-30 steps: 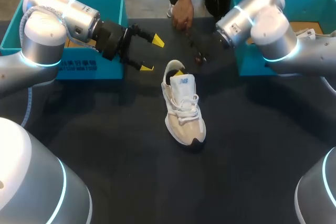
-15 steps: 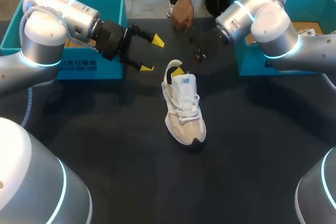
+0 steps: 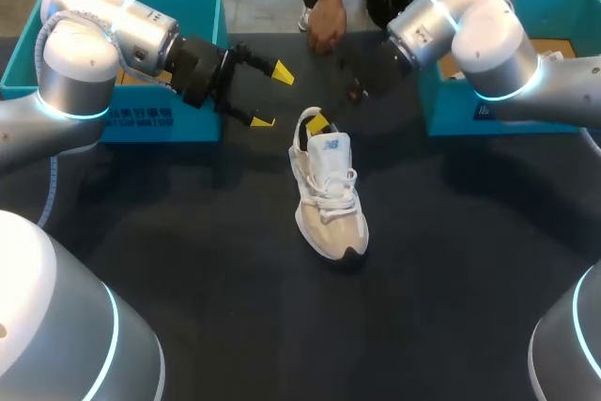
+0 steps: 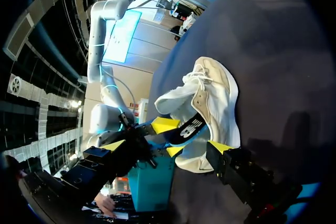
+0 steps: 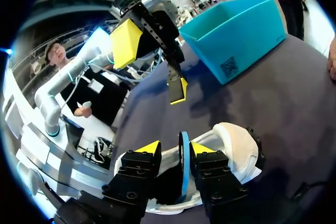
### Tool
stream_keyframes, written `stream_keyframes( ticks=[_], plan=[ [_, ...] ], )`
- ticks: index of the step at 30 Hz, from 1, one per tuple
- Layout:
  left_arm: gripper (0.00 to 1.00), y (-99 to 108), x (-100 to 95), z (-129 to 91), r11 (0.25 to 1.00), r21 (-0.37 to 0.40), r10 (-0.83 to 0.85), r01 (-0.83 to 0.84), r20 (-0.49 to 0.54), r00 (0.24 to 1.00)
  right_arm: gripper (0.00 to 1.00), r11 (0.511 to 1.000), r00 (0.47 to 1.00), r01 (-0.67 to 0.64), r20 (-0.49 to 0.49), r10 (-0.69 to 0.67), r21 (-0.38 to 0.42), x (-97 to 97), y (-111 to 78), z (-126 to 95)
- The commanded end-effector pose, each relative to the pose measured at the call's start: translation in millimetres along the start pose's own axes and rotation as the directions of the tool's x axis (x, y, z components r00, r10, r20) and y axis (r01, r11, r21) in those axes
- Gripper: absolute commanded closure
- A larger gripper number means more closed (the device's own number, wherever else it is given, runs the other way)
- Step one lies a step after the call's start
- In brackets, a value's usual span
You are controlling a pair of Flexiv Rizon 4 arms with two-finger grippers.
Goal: Take the shoe out of the shoebox, open the shoe tongue, remove and reinsert the insole, then place the shoe into the shoebox
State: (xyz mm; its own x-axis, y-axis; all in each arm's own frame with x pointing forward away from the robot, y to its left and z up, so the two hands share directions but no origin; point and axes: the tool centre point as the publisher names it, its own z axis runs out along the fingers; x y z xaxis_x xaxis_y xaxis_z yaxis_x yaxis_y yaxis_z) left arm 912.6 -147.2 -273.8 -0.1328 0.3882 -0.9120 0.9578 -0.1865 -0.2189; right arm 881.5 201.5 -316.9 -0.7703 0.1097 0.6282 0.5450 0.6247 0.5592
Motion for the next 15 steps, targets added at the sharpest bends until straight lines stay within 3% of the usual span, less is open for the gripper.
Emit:
stream_keyframes(
  ticks=[1, 15],
  plan=[
    [0.00, 0, -0.3, 0, 1.000, -0.001, 0.000, 0.000, -0.003, 1.000, 0.65, 1.000, 1.000, 0.005, 0.003, -0.005, 0.014, -0.5, 5.3, -2],
    [0.00, 0, -0.3, 0, 1.000, -0.001, 0.000, 0.000, -0.003, 1.000, 0.63, 0.998, 0.996, 0.056, 0.062, -0.057, 0.004, -10.9, 25.7, -19]
  ],
)
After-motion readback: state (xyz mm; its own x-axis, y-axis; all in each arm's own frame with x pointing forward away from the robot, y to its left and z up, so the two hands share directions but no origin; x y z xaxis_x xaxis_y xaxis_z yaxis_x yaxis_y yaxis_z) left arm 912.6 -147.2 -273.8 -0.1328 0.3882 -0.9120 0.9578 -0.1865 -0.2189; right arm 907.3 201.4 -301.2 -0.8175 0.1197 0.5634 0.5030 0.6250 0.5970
